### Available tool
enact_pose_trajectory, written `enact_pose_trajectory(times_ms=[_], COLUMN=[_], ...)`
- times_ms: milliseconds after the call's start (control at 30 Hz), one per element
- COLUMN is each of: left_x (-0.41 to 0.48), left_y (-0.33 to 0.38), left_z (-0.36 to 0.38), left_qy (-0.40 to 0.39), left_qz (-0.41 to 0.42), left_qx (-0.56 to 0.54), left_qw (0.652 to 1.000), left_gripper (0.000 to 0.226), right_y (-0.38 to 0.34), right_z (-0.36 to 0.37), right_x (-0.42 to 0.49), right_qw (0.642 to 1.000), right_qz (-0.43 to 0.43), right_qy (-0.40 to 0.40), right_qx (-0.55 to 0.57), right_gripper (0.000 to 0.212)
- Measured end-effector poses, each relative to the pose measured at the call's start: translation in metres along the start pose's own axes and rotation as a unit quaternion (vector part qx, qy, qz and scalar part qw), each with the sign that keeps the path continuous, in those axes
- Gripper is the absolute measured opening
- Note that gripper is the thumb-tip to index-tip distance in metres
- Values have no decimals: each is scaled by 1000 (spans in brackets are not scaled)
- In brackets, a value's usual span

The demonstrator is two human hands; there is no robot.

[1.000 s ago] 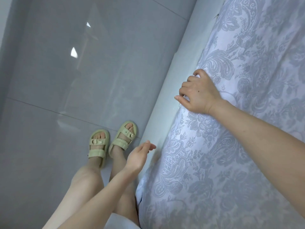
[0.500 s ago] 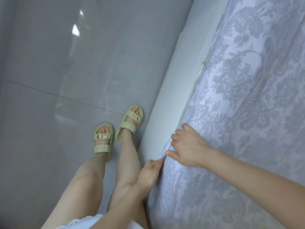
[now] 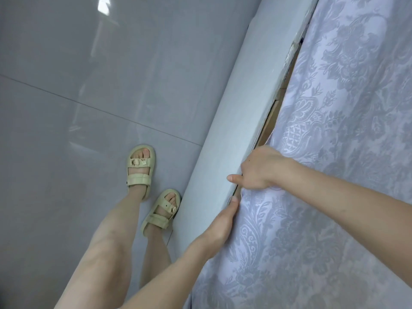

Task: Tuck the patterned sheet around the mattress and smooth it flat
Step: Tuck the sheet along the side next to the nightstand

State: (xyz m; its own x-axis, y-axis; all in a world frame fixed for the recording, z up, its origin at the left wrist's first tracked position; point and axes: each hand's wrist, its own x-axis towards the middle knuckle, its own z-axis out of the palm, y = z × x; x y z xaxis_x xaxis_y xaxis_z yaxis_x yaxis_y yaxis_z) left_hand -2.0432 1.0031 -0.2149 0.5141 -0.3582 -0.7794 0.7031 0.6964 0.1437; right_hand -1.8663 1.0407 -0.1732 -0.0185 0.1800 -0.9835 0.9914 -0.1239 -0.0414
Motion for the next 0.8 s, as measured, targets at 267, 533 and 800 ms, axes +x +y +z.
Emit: enact_pose_trajectory(times_ms=[267, 533, 800], left_x=[-3, -56, -59], left_y=[5, -73, -99], left_z=[-24, -52, -21], left_qy=[15, 184, 89], left_qz=[-56, -30, -74], left_qx=[20, 34, 17], left_qw=[998, 982, 993], left_gripper=[67, 56, 58], right_y=[-3, -18, -106], right_z=[7, 24, 86], right_x=[14, -1, -28], right_qw=[997, 953, 963], right_qz=[6, -81, -117], right_qy=[75, 283, 243], right_qx=[-14, 73, 5], right_gripper=[69, 55, 61])
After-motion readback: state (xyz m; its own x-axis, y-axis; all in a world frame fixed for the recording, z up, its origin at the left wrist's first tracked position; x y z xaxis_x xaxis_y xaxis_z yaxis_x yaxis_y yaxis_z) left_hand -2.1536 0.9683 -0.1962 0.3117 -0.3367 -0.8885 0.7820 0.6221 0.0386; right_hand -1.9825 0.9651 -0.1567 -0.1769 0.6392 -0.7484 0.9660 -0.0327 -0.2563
